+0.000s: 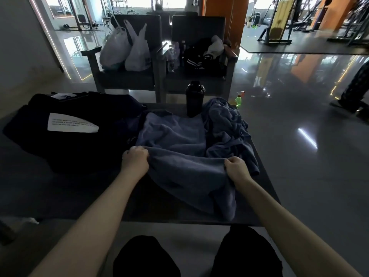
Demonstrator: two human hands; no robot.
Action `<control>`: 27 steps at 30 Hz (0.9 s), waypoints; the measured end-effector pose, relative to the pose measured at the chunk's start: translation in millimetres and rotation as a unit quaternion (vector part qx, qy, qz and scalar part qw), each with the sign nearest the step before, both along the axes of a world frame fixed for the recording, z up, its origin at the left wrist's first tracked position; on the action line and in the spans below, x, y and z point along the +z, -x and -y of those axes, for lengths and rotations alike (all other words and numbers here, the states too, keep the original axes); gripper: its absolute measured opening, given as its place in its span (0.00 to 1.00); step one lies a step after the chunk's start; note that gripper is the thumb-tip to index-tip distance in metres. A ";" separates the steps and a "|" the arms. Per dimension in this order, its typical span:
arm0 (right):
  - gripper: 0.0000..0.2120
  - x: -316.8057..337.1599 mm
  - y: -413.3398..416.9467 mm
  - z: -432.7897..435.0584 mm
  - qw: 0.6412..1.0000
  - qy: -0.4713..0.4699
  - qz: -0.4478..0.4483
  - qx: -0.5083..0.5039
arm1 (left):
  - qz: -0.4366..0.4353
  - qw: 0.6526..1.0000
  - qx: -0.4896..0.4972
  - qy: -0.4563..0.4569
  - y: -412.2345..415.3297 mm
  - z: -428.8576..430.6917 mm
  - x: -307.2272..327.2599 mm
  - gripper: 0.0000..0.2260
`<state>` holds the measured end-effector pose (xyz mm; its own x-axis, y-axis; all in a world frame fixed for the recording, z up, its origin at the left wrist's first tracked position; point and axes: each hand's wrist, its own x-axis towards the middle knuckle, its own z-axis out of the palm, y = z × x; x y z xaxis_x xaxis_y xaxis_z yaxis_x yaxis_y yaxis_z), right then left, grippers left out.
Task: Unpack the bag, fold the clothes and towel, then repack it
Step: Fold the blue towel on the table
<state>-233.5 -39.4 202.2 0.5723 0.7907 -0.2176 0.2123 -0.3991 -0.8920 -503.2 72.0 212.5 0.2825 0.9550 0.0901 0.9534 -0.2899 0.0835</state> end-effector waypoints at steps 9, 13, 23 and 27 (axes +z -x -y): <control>0.31 -7.1 20.6 30.0 0.985 0.069 0.120 0.104 | 0.048 0.962 -0.216 0.159 -47.4 81.5 -33.1 0.21; 0.31 -14.1 14.2 46.3 0.982 0.070 0.154 0.078 | 0.031 0.970 -0.229 0.079 -47.1 91.3 -36.8 0.15; 0.17 -20.9 6.5 74.7 0.992 0.035 0.122 0.025 | -0.005 0.949 -0.304 0.083 -56.1 129.9 -31.4 0.27; 0.15 -24.8 9.7 85.6 0.993 0.014 0.110 0.050 | -0.015 0.965 -0.262 0.005 -72.0 136.5 -38.1 0.15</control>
